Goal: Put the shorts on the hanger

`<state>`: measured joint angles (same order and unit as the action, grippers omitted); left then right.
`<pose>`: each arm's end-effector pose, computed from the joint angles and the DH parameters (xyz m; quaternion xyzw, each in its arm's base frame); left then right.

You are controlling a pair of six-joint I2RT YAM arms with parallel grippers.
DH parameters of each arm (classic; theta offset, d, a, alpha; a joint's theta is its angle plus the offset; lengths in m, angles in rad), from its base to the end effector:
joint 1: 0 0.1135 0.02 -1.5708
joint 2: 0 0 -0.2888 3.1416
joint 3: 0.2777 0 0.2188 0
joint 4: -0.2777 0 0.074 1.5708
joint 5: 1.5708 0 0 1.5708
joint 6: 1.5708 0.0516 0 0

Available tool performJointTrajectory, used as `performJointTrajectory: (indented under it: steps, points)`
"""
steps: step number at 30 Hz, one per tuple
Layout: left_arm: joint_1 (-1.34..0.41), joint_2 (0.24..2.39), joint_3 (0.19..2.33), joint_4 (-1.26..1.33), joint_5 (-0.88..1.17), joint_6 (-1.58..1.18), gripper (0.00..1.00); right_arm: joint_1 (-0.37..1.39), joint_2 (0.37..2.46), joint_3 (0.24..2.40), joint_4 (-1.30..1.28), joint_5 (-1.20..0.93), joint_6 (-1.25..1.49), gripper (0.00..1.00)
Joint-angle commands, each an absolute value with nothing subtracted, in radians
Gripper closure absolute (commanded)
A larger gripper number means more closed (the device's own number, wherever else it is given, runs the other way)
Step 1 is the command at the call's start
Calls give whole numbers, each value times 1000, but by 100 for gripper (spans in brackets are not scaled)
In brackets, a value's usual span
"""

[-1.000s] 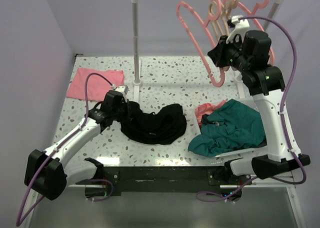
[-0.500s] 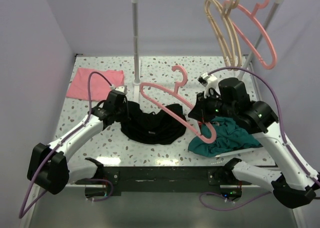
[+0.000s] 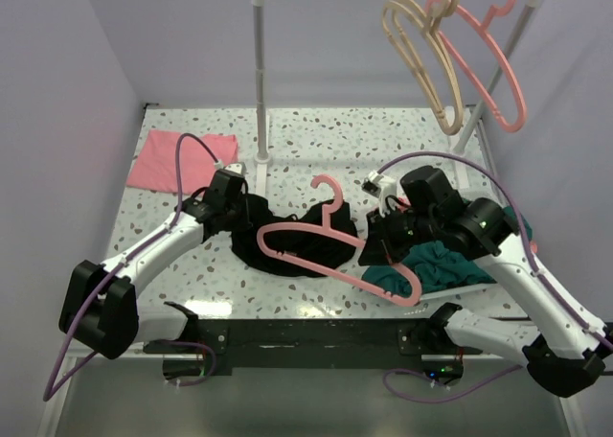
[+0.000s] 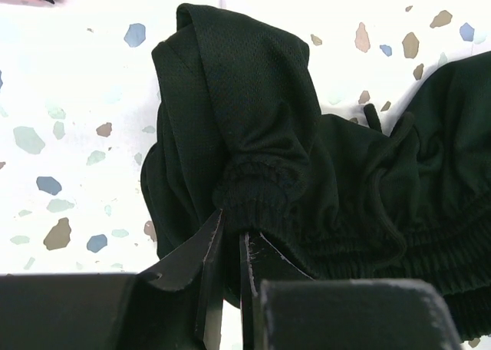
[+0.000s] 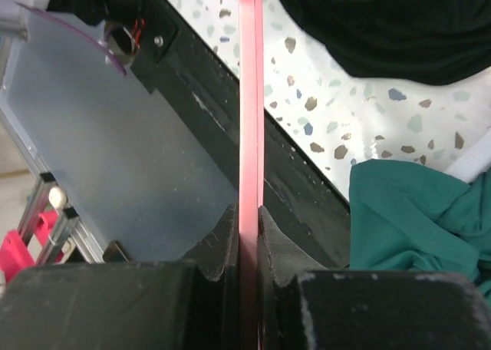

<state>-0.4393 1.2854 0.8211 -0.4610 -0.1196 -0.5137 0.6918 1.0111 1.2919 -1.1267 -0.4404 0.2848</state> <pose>0.2099 -0.0918 0.2500 -0.0541 0.9453 -0.0949 0.3073 0.0878 0.1013 0.3838 -0.2602 0.8780 0.3427 0.2098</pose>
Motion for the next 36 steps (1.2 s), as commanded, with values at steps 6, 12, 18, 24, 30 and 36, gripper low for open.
performJointTrajectory:
  steps: [6,12,18,24,30,36]
  points:
    - [-436,1240,845,-457,-109,-512,87,799,1074,1258,-951,-324,334,100]
    - [-436,1194,819,-483,-150,-503,88,801,1101,1344,-979,-311,307,100]
    - [-436,1193,811,-480,-161,-500,88,801,1101,1379,-980,-380,327,100]
    - [-436,1186,807,-486,-169,-492,88,801,1103,1399,-1000,-341,308,100]
    - [-436,1180,810,-495,-169,-491,88,801,1112,1370,-994,-313,288,100]
    - [-436,1175,805,-509,-178,-485,88,802,1112,1390,-1017,-267,262,100]
